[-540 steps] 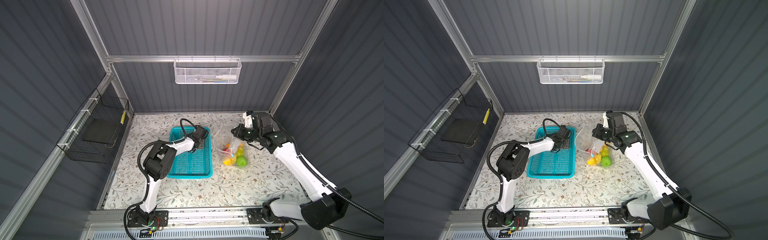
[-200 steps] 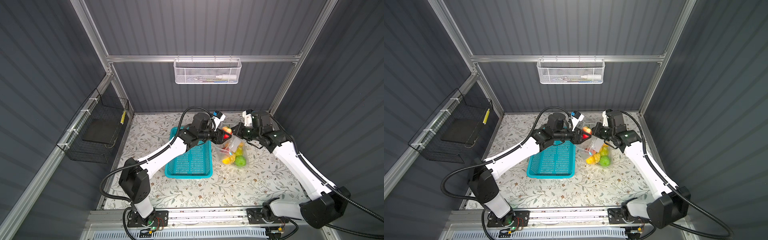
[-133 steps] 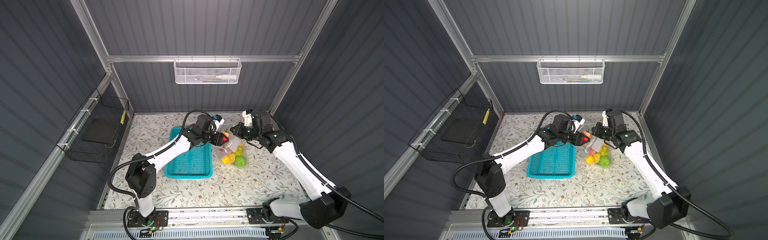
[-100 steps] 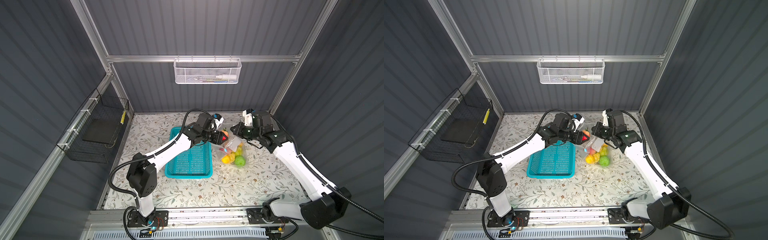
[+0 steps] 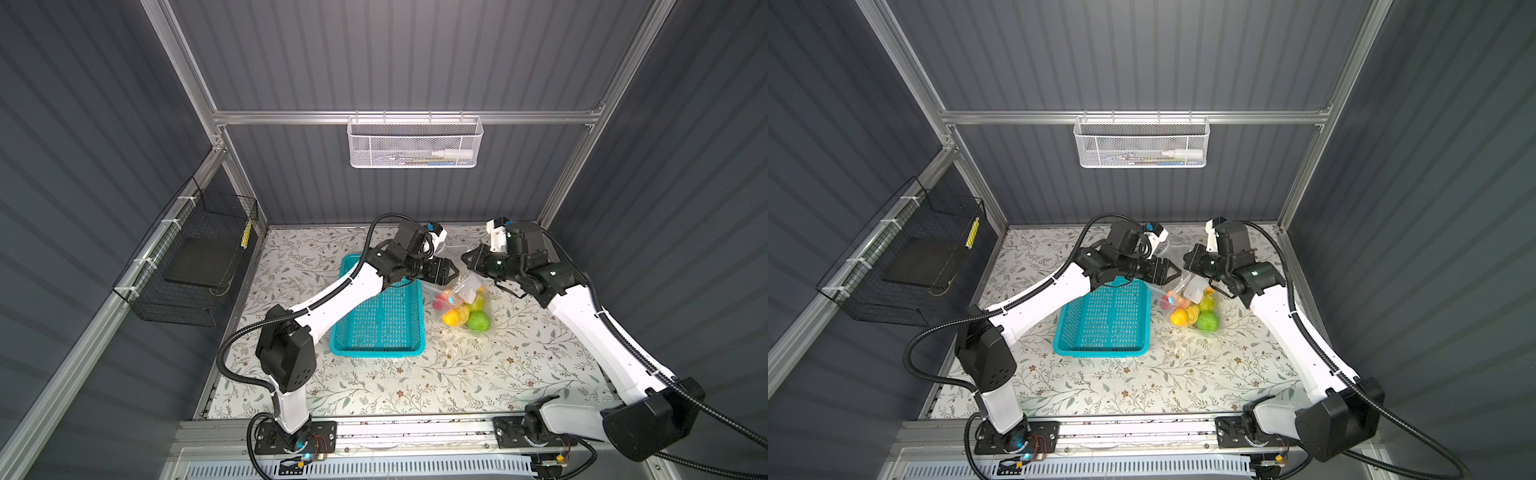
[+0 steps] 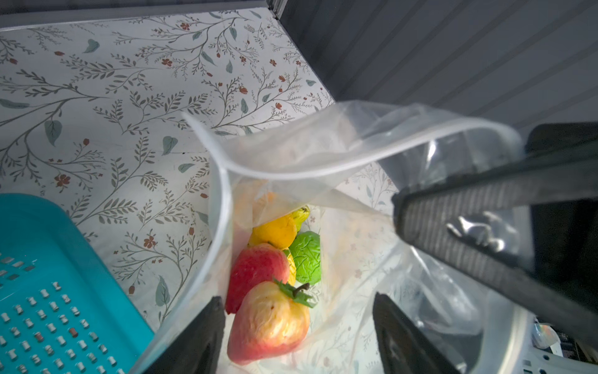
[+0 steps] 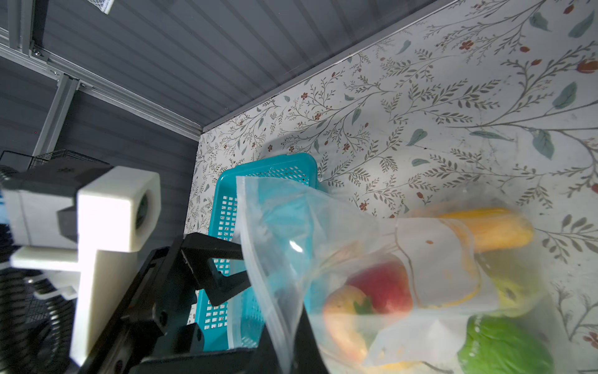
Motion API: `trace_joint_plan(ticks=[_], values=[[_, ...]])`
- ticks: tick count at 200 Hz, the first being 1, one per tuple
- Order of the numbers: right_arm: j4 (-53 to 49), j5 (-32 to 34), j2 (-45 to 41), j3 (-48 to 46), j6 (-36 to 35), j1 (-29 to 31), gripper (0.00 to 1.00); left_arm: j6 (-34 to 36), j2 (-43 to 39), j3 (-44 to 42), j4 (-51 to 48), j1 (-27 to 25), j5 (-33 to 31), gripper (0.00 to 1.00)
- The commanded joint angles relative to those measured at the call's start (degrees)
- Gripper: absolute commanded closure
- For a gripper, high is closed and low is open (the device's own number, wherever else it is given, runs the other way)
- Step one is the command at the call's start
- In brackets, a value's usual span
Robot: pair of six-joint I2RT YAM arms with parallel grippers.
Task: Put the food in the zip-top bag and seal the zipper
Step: 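Lower the strawberry into the bag, open the left gripper and withdraw, then move the left gripper from over the basket to the bag's rim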
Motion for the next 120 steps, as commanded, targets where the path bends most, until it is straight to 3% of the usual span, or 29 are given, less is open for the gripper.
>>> trace_joint_plan(ticks=[1, 29, 53, 66, 73, 87, 120], values=[[1.66, -0.22, -1.09, -0.11, -0.05, 0.2, 1.0, -2.13, -4.37, 1.22, 2.61, 0.15, 0.63, 0.25], [1.38, 0.37, -1.09, 0.01, -0.16, 0.12, 1.0, -2.92, -9.73, -3.12, 6.64, 0.26, -5.58, 0.23], [1.22, 1.34, -1.36, 0.07, -0.27, -0.14, 1.0, -3.15, -15.87, -9.69, 8.42, 0.26, -16.22, 0.19], [1.21, 1.45, -1.42, -0.06, -0.18, -0.49, 1.0, -3.83, -19.19, -13.34, 8.09, 0.43, -23.48, 0.12], [1.24, 1.54, -1.42, -0.08, -0.14, -0.66, 1.0, -4.11, -20.85, -14.91, 7.74, 0.44, -27.22, 0.01], [1.29, 1.49, -1.36, -0.03, -0.01, -0.94, 1.0, -4.47, -23.27, -19.66, 6.34, 0.61, -32.57, 0.0], [1.63, 1.45, -1.1, -0.03, 0.45, -1.45, 1.0, -6.3, -23.45, -23.08, -0.76, 0.86, -35.93, 0.0]])
